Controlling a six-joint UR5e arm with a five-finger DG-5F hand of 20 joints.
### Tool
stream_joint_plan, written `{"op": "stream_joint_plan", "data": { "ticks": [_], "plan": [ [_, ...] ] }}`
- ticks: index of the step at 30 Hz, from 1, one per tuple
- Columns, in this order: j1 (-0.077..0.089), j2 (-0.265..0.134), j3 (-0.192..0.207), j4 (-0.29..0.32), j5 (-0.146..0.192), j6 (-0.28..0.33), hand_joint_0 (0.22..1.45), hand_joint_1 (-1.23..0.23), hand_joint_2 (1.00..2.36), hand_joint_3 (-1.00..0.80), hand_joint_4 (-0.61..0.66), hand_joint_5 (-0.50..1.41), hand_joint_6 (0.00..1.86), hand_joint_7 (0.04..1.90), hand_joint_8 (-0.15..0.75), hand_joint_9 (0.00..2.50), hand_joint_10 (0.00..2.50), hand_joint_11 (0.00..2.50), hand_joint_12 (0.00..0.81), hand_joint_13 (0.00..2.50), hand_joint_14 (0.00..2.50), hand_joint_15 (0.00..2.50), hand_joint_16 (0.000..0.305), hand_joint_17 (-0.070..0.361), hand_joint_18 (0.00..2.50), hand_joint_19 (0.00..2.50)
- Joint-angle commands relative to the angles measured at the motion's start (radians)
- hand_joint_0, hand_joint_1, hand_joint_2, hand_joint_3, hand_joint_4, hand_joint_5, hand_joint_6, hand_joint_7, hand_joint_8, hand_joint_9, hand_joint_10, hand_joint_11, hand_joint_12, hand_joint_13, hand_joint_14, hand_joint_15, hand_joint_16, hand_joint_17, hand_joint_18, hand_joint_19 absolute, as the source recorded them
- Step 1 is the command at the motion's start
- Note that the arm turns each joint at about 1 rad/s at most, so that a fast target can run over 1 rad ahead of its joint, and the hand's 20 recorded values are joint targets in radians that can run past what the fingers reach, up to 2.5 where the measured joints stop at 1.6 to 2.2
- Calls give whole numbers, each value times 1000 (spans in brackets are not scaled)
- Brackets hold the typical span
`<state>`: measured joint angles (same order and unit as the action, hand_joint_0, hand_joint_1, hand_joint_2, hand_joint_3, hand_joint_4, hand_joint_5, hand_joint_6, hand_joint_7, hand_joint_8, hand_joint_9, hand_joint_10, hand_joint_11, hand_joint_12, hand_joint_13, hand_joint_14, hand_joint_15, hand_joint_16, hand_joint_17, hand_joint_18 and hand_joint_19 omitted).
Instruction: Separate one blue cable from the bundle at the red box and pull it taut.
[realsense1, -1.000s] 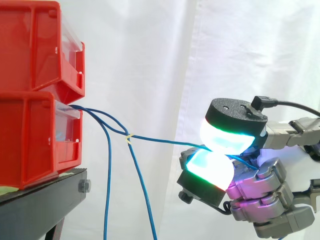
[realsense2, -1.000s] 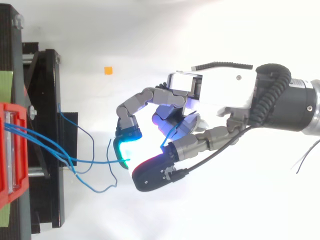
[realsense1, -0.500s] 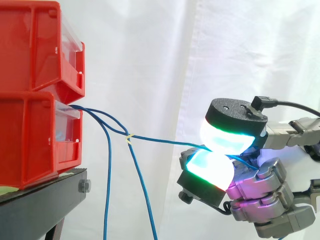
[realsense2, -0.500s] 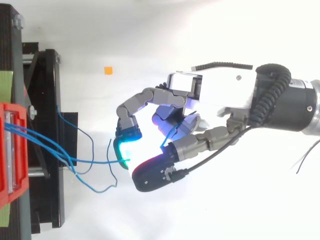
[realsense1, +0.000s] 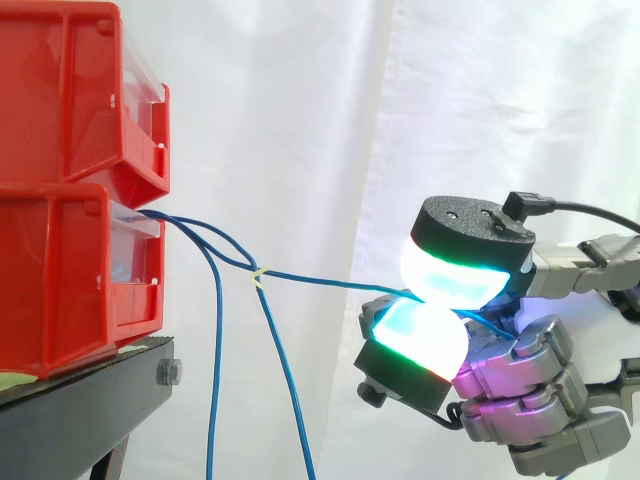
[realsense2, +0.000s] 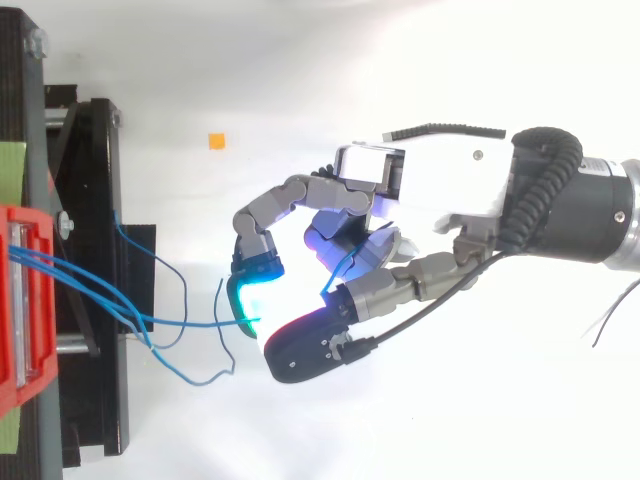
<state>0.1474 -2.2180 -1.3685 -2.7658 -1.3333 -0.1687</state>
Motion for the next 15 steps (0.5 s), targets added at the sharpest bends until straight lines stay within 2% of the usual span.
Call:
{"op": "stream_joint_plan", "data": {
  "ticks": [1, 15],
  "plan": [
    [0, 0, 0, 0, 0, 0, 607, -755, 1023, -31, -63, -65, 846, 1309, 344, 941, 2335, 1745, 435, 855, 2500, 1564, 54, 121, 1543, 1690],
    [1, 0, -1, 0, 0, 0, 608, -755, 1023, -31, -66, -65, 846, 1308, 345, 946, 2320, 1753, 435, 858, 2500, 1552, 54, 121, 1540, 1685]
  ]
}}
